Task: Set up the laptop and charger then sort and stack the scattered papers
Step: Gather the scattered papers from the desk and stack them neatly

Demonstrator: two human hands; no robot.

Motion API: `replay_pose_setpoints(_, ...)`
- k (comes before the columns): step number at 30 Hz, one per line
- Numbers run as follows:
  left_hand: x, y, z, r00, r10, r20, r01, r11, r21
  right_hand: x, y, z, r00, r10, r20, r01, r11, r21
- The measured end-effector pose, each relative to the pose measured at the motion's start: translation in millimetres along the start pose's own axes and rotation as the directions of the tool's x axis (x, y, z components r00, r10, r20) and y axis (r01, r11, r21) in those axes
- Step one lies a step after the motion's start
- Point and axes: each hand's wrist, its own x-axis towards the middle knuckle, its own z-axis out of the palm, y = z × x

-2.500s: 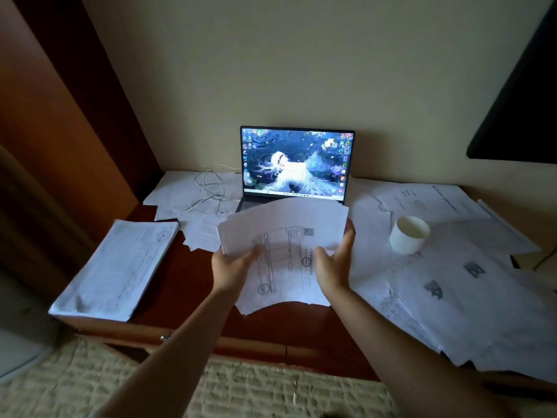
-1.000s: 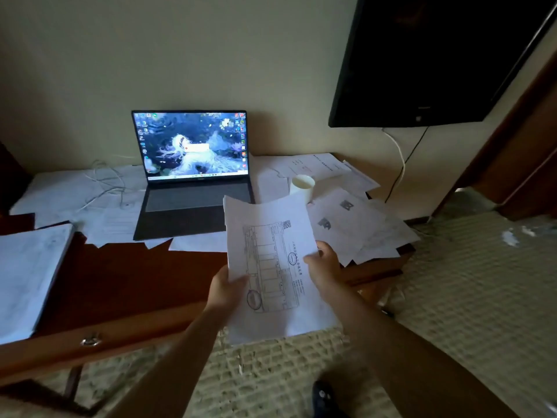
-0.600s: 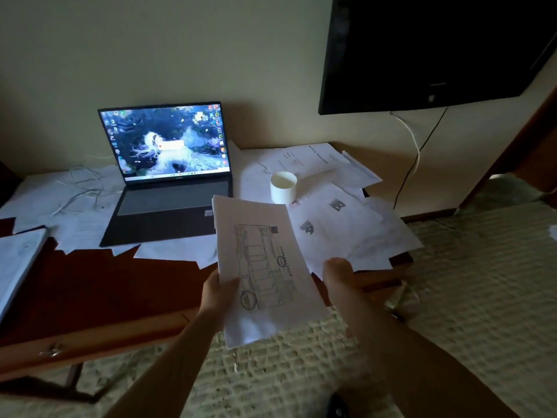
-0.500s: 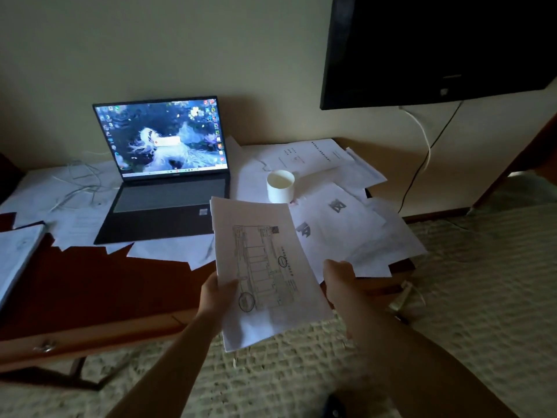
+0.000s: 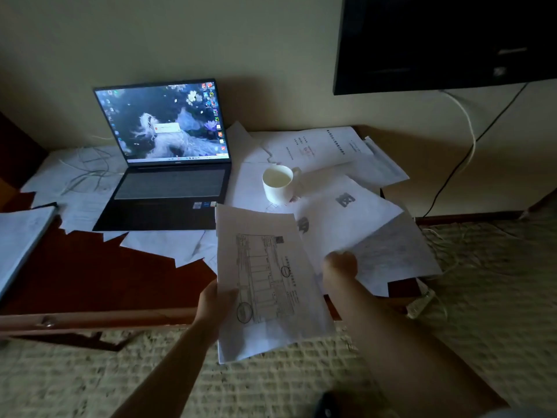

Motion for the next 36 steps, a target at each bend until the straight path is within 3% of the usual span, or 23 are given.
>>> replay_pose_setpoints(3,-5,-1,0,1.000,-0.022,0.000,0.022,1.000,-0.017,2,4,-8,0.971,-0.094,-0.219,0.116,0.989,0.090)
replay_pose_setpoints(5,-8,-5,-4,0.998,-0.060,0.013,0.061,0.993,-0.098,4,9,-17,0.957,-0.148,-0.249,0.170,0.983,0.068)
replay_pose_setpoints(10,-8,-15,-20,0.990,-0.141,0.000,0.135,0.949,-0.285,2,30,-30,0.987,-0.149,-0.058,0.152,0.987,0.044)
replay_pose_setpoints(16,-2,-13,-27,0.987,-0.122,0.108,0.147,0.951,-0.273,-15,54,-18,0.967,-0.090,0.238,0.115,0.989,-0.093)
replay_pose_setpoints(19,3,-13,-28,0.985,-0.118,0.122,0.145,0.959,-0.242,-25,67,-20,0.923,-0.076,0.378,0.215,0.916,-0.339)
replay_pose_setpoints(20,4,-13,-30,0.985,-0.117,0.127,0.143,0.963,-0.227,-26,71,-20,0.916,-0.072,0.394,0.240,0.886,-0.397)
replay_pose_setpoints(23,8,-15,-30,0.978,-0.099,0.184,0.129,0.979,-0.158,-29,70,-23,0.904,-0.072,0.422,0.236,0.906,-0.350)
replay_pose_setpoints(27,10,-24,-28,0.968,-0.096,0.232,0.119,0.989,-0.087,-47,58,-23,0.893,0.014,0.450,0.117,0.958,-0.262)
replay_pose_setpoints(32,18,-33,-20,0.971,-0.208,0.115,0.204,0.978,0.051,-52,60,-17,0.910,0.008,0.414,0.065,0.985,-0.162)
replay_pose_setpoints(34,25,-40,-17,0.966,-0.249,0.064,0.238,0.961,0.142,-49,63,-12,0.904,-0.048,0.425,0.133,0.976,-0.171)
replay_pose_setpoints(36,23,-42,-16,0.948,-0.297,0.111,0.293,0.955,0.048,-54,63,-7,0.880,-0.086,0.467,0.214,0.950,-0.229)
